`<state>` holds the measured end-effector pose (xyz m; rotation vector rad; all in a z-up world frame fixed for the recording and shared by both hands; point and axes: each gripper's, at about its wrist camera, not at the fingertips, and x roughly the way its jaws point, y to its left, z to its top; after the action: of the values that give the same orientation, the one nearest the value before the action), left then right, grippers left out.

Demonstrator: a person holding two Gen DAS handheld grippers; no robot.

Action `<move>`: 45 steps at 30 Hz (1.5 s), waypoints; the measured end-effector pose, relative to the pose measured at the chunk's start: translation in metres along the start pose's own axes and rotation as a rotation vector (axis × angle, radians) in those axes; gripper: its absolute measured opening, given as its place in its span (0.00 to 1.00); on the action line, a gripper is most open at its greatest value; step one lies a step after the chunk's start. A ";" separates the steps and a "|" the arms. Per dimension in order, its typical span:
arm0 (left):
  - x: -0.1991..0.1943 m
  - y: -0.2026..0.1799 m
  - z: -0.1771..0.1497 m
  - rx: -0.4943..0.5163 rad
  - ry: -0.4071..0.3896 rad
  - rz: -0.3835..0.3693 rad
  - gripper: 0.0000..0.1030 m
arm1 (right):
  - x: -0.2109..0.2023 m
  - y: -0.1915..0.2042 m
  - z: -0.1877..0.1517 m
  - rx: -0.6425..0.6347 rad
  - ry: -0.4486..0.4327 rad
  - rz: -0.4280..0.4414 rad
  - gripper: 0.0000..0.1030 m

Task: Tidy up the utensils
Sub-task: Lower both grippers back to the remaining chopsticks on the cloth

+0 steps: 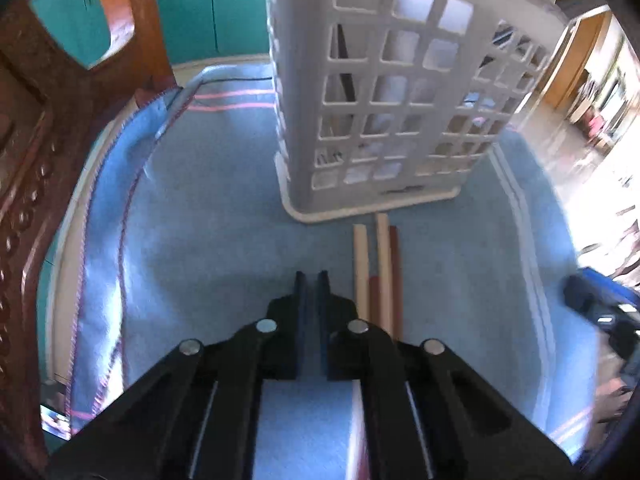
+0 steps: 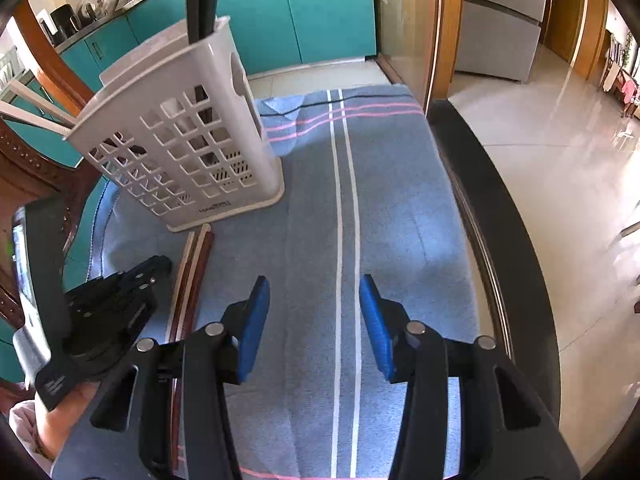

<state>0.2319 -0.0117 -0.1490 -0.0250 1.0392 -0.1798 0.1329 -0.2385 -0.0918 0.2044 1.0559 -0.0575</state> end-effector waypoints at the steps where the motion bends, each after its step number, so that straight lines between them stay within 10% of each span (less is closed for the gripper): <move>1: -0.004 0.002 -0.002 -0.013 0.008 -0.018 0.07 | 0.003 0.001 0.000 0.000 0.010 0.008 0.44; 13: -0.052 0.031 -0.030 -0.046 -0.012 -0.031 0.15 | 0.051 0.056 -0.013 -0.105 0.136 0.081 0.45; 20: -0.062 0.033 -0.021 -0.037 -0.040 -0.052 0.22 | 0.061 0.108 -0.028 -0.288 0.057 -0.081 0.43; 23: -0.064 0.038 -0.022 -0.047 -0.039 -0.050 0.23 | 0.060 0.108 -0.028 -0.282 0.087 -0.061 0.11; 26: -0.063 0.039 -0.022 -0.052 -0.032 -0.043 0.23 | 0.058 0.101 -0.026 -0.261 0.124 -0.050 0.00; 33: -0.062 0.043 -0.021 -0.067 -0.045 -0.034 0.31 | 0.041 0.087 -0.019 -0.213 0.087 0.166 0.17; 35: -0.061 0.043 -0.021 -0.067 -0.045 -0.029 0.31 | 0.041 0.101 -0.021 -0.263 0.078 0.137 0.32; 40: -0.060 0.046 -0.020 -0.074 -0.040 -0.021 0.32 | 0.053 0.119 -0.035 -0.326 0.063 0.073 0.33; 45: -0.055 0.044 -0.019 -0.071 -0.026 -0.022 0.33 | 0.056 0.099 -0.028 -0.274 0.138 0.035 0.00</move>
<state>0.1950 0.0418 -0.1165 -0.1029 1.0189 -0.1617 0.1510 -0.1333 -0.1398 -0.0225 1.1850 0.1340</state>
